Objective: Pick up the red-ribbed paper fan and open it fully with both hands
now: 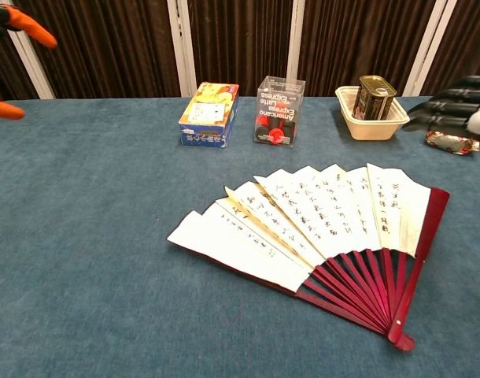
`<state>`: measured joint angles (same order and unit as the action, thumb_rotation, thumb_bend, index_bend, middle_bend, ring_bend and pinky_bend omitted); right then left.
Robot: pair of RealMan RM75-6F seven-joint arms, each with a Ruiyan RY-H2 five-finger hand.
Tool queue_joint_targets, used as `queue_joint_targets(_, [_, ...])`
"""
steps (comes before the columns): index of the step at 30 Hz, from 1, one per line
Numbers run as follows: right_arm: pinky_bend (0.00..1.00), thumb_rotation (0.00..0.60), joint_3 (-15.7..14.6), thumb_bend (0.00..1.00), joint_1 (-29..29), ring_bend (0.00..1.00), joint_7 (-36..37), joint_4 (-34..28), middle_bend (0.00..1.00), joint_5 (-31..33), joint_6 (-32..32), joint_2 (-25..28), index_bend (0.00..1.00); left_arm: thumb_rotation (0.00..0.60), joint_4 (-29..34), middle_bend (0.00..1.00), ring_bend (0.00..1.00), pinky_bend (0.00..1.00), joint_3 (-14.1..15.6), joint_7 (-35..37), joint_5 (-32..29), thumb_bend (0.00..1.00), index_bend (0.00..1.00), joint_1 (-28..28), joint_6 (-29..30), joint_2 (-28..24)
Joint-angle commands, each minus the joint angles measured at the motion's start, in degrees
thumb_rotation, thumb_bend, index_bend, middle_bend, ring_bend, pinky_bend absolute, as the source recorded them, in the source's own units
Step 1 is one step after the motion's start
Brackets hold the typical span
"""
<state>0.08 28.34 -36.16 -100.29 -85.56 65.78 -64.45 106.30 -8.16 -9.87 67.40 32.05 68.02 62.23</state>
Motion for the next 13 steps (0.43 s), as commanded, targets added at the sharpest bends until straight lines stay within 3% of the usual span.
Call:
queue_joint_targets(1, [0.00, 0.600, 1.10, 0.11, -6.19, 0.00, 12.88, -1.69, 0.00, 6.10, 6.13, -1.77, 0.00, 0.600, 0.78, 0.00, 0.00, 0.00, 4.30, -0.25, 6.07, 0.10, 0.14, -5.53, 6.29, -0.82])
queue_joint_targets(5, [0.00, 0.600, 0.99, 0.11, -11.23, 0.00, 22.78, -2.82, 0.00, 8.22, 10.88, -1.53, 0.00, 0.600, -0.30, 0.00, 0.00, 0.00, 8.71, -0.41, 11.25, 0.08, 0.10, -10.71, 11.18, -0.47])
queue_joint_targets(9, [0.00, 0.600, -0.53, 0.11, -15.00, 0.00, 26.55, -2.39, 0.00, 7.22, 14.31, -0.02, 0.00, 0.600, -1.91, 0.00, 0.00, 0.00, 11.82, -1.45, 14.03, 0.07, 0.06, -14.86, 14.52, -0.03])
queue_joint_targets(13, [0.00, 0.600, -1.43, 0.11, -17.51, 0.00, 28.68, -1.55, 0.00, 5.91, 16.99, 0.74, 0.00, 0.600, -3.53, 0.00, 0.00, 0.00, 13.03, -0.97, 15.81, 0.07, 0.01, -17.62, 17.32, 0.46])
